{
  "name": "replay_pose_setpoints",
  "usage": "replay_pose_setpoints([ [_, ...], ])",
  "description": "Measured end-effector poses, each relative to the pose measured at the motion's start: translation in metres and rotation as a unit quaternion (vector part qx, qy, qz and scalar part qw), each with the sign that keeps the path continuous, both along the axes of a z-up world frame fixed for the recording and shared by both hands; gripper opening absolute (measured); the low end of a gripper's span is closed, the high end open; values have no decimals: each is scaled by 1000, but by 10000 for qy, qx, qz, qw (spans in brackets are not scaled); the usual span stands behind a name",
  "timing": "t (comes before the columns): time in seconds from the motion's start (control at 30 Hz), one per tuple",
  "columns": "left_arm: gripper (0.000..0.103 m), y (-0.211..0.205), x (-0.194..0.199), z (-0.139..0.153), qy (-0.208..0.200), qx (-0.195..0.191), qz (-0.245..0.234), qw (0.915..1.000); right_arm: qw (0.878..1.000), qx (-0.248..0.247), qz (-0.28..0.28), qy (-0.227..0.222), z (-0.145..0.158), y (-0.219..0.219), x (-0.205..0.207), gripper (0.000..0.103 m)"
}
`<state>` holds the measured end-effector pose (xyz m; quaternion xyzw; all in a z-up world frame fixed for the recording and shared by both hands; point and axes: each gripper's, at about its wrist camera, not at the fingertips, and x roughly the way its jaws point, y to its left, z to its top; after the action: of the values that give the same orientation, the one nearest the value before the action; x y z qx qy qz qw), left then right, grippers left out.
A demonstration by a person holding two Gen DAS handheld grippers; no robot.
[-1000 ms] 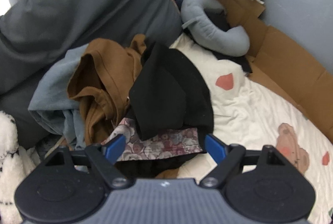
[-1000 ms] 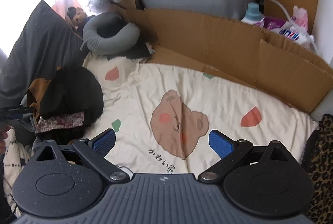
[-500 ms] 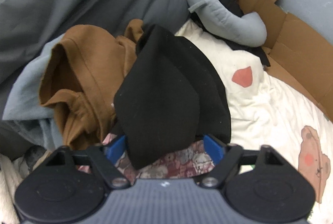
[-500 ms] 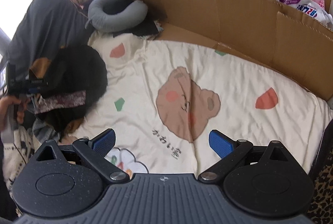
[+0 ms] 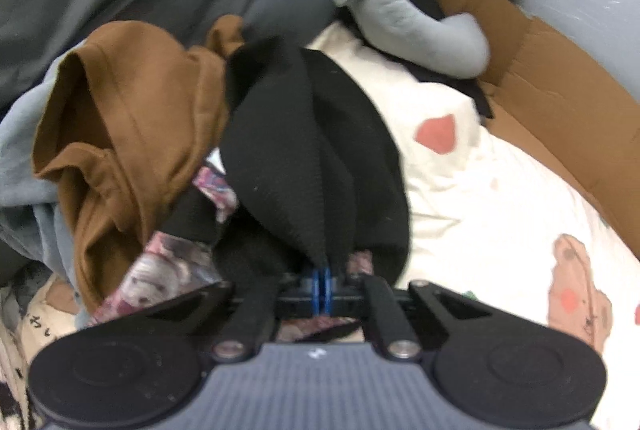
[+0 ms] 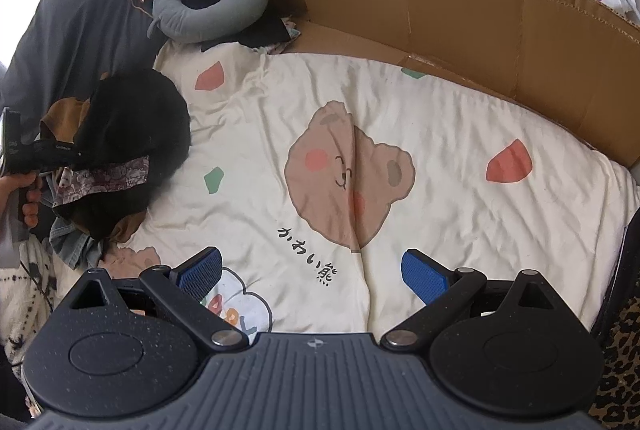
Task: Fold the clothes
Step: 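Lift the black bear-lined garment with the left tool and pull it out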
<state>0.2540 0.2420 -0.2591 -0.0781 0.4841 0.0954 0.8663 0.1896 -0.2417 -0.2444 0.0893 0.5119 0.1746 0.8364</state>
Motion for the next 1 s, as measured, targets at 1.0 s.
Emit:
replay_pose_setpoints([
  [1.0, 2, -204, -67, -58, 538, -1668, -2086, 9622, 9990, 270, -220, 284, -35, -20, 1, 100],
])
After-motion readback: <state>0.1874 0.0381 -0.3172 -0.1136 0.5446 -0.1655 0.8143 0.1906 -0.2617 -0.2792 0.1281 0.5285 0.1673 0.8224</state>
